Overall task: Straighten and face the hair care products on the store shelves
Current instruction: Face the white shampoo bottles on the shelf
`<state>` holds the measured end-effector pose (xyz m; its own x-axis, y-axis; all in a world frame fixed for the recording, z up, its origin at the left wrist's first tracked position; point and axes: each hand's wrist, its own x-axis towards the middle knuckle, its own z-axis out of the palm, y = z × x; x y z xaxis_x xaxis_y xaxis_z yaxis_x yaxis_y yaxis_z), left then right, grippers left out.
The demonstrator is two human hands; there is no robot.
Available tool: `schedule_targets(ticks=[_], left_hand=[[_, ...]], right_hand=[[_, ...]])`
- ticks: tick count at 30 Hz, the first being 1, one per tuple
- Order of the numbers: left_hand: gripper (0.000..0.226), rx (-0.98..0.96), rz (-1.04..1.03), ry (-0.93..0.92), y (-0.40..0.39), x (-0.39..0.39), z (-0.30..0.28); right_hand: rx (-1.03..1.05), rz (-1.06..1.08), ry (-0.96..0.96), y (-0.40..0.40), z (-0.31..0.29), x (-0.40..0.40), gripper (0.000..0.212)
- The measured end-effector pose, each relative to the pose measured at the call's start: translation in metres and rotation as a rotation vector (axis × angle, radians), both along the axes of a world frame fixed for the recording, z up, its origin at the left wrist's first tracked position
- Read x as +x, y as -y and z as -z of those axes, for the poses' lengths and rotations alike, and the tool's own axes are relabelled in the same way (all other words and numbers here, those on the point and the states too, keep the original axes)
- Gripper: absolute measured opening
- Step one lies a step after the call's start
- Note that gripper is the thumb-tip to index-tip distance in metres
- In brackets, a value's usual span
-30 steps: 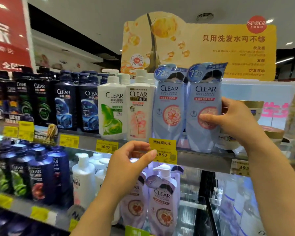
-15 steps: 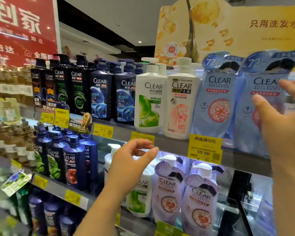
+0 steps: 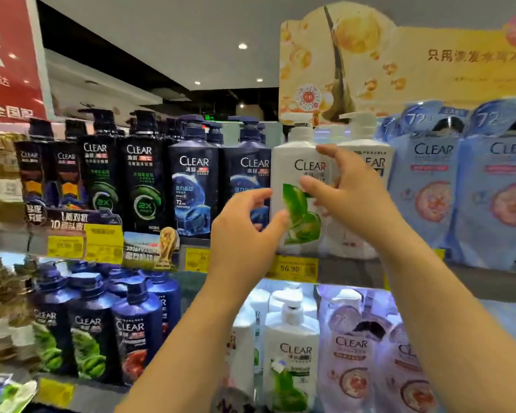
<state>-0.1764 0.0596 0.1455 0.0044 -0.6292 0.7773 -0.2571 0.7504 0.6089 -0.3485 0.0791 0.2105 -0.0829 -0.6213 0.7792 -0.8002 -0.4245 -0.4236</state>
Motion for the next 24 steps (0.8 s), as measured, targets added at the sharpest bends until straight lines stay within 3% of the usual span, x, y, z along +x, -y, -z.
schedule_targets(ticks=[10,16,21,24], left_hand=[[0.057,0.046,0.185,0.148,0.05,-0.001,-0.001],[0.052,0.063,0.276,0.129,0.059,0.005,-0.003],[0.041,0.057,0.307,0.119,0.06,0.005,-0.003],[0.044,0.055,0.32,0.11,0.062,0.005,-0.003]], right_hand=[[0.14,0.194,0.064,0.037,-0.043,0.019,0.085],[0.129,0.225,0.024,0.03,-0.042,0.022,0.074],[0.043,0.187,-0.038,0.023,-0.042,0.022,0.035],[0.019,0.203,-0.033,0.017,-0.039,0.02,0.043]])
